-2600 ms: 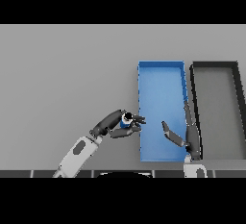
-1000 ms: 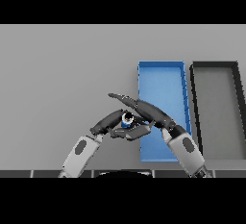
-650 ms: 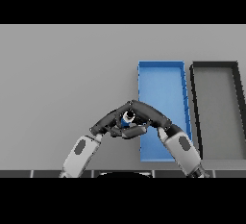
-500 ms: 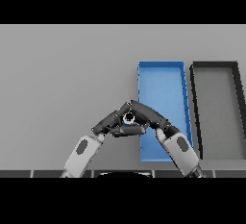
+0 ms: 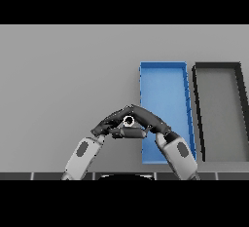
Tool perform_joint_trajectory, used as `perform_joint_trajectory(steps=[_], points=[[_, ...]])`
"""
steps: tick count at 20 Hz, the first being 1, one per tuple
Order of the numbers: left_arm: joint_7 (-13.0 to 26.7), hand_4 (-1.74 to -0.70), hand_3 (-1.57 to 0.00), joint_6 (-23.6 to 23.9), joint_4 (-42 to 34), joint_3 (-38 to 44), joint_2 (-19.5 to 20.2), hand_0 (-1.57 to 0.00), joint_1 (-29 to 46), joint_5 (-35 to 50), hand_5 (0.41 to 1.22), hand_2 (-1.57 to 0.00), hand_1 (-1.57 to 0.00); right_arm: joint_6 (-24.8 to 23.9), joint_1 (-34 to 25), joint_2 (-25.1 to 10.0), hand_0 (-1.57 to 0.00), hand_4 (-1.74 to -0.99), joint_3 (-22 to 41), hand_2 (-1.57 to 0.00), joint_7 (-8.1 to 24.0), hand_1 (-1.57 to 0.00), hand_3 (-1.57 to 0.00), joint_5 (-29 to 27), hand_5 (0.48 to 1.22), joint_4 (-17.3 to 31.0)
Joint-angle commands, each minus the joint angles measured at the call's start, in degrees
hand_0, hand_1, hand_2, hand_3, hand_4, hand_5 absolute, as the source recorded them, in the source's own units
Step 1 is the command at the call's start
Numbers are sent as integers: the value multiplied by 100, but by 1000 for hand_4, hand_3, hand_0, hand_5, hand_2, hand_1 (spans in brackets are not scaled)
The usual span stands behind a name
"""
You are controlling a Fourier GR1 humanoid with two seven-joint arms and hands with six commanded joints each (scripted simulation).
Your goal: Pick up the blue pipe and place it into the blue bin.
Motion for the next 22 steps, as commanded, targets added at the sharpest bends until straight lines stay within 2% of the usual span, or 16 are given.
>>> perform_joint_trajectory(steps=[1, 3, 4, 5, 6, 7, 8, 11, 12, 14, 17, 19, 21, 22], points=[[11, -1629, -1051, -3, -28, -2, 9, -1446, -3, -84, 1221, -1336, -1368, -23, 77, -6, -1554, -1496, 2, -1555, -103, -1554, -1547, 63, 1197, -92], [81, -1406, -672, -82, 30, -26, 43, -940, -33, -273, 1221, -855, -875, -13, -4, 114, -1560, -1497, -37, -1560, 120, -1560, -1556, 155, 1206, -22], [-40, -1319, -538, -266, 43, 16, 141, -752, -26, -283, 1221, -684, -700, -4, 9, 188, -1562, -1497, -7, -1563, 121, -1563, -1559, 224, 1209, -4], [36, -1250, -430, -361, 65, 32, 105, -601, -51, -313, 1221, -547, -560, 14, 3, 209, -1564, -1498, -57, -1564, 136, -1564, -1561, 249, 1211, -7], [175, -1186, -344, -425, 132, 36, 55, -481, -104, -408, 1148, -437, -448, 14, 125, 264, -1565, -1498, 13, -1566, 5, -1566, -1563, 391, 1213, -24], [143, -1134, -275, -482, 126, 75, 84, -384, -75, -394, 1063, -350, -358, 37, 97, 303, -1567, -1498, -38, -1567, 82, -1567, -1565, 386, 1215, -42], [349, -1092, -220, -495, 82, 135, 127, -307, -72, -349, 984, -279, -286, 57, 90, 319, -1567, -1498, -110, -1568, 21, -1568, -1566, 355, 1216, -49], [751, -1011, -112, -508, 44, 165, 131, -157, -53, -305, 785, -143, -146, 76, 75, 397, -1569, -1499, -138, -1569, -120, -1569, -1568, 467, 1218, -54], [679, -991, -89, -480, 96, 118, 95, -125, -51, -366, 729, -114, -117, 91, 56, 434, -1570, -1499, -129, -1570, -95, -1570, -1569, 525, 1219, -34], [859, -975, -57, -443, 154, 203, 31, -80, -79, -285, 642, -73, -74, 132, 82, 492, -1570, -1499, -140, -1570, -144, -1570, -1570, 551, 1220, -39], [1002, -968, -29, -442, 184, 232, 53, -40, -7, -272, 557, -37, -38, 179, 42, 571, -1571, -1498, -287, -1571, -257, -1571, -1570, 504, 1220, 0], [1020, -970, -18, -398, 236, 274, 46, -25, -42, -280, 531, -23, -24, 126, -87, 697, -1571, -1497, -446, -1571, -117, -1571, -1571, 359, 1221, -34], [948, -969, -11, -401, 249, 229, 75, -16, 35, -321, 512, -14, -15, 156, -274, 775, -1571, -1495, -628, -1571, 259, -1571, -1571, -10, 1221, -183], [1042, -968, -9, -346, 267, 218, 48, -13, -15, -386, 501, -11, -12, 126, -428, 804, -1571, -1495, -752, -1571, 477, -1571, -1571, -190, 1221, -242]])
